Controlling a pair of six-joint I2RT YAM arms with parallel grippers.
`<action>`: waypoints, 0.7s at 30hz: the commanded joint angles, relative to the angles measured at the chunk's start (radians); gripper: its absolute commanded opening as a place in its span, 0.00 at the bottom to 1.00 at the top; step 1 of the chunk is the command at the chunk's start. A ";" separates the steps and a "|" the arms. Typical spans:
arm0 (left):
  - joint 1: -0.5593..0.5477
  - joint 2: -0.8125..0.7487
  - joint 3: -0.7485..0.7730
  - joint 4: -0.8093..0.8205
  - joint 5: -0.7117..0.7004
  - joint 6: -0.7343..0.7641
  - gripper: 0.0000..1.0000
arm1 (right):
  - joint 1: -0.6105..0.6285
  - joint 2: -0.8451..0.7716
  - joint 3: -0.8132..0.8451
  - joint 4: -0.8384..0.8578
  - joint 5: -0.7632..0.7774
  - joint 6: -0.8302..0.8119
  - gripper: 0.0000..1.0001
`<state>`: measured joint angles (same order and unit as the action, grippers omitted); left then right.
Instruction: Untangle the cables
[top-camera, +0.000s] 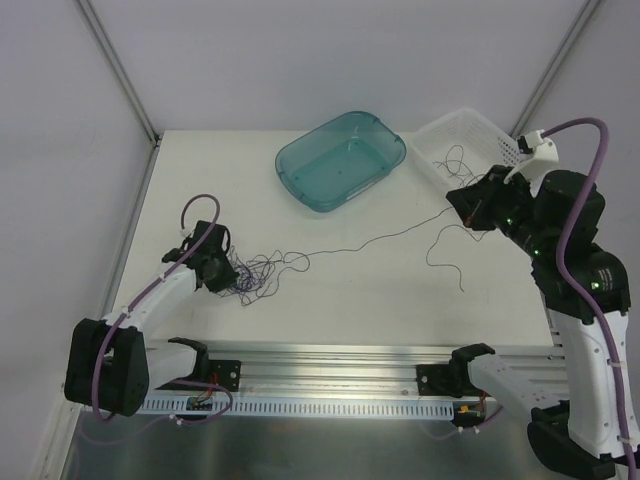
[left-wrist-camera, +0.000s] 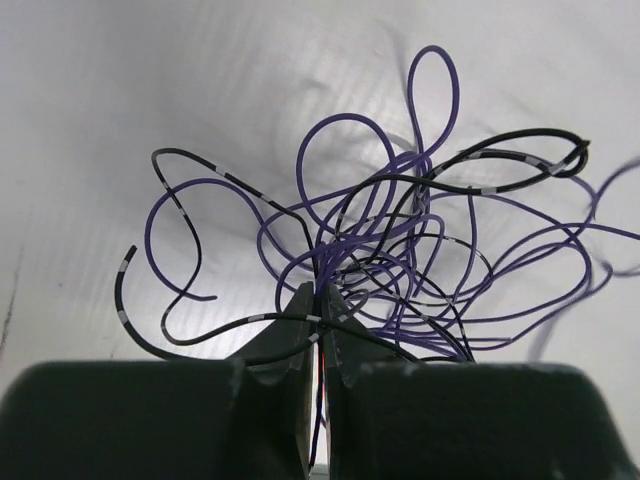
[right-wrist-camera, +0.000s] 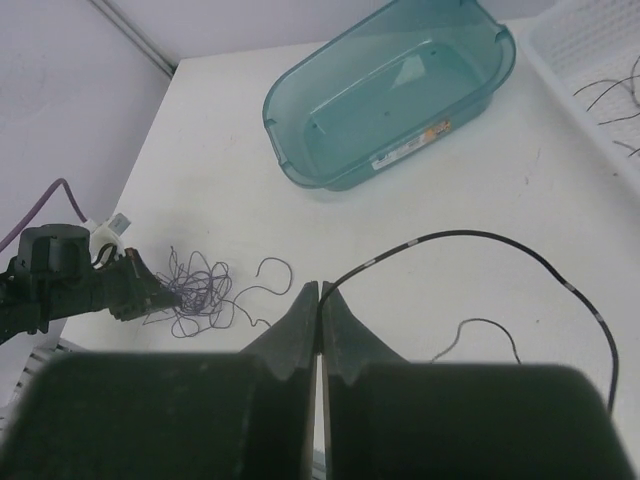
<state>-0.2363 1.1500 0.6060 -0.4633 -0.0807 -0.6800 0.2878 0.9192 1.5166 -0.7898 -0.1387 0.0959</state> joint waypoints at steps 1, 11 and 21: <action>0.060 -0.021 -0.017 -0.021 -0.019 -0.087 0.00 | -0.021 -0.025 0.088 -0.065 0.027 -0.074 0.01; 0.330 0.003 0.070 -0.021 0.062 -0.055 0.00 | -0.038 -0.052 0.093 -0.112 0.079 -0.120 0.01; 0.554 0.063 0.115 -0.008 0.229 -0.021 0.00 | -0.041 -0.069 0.077 -0.137 0.133 -0.144 0.01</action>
<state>0.2916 1.1995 0.6804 -0.4675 0.0620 -0.7338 0.2554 0.8547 1.5822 -0.9249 -0.0364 -0.0196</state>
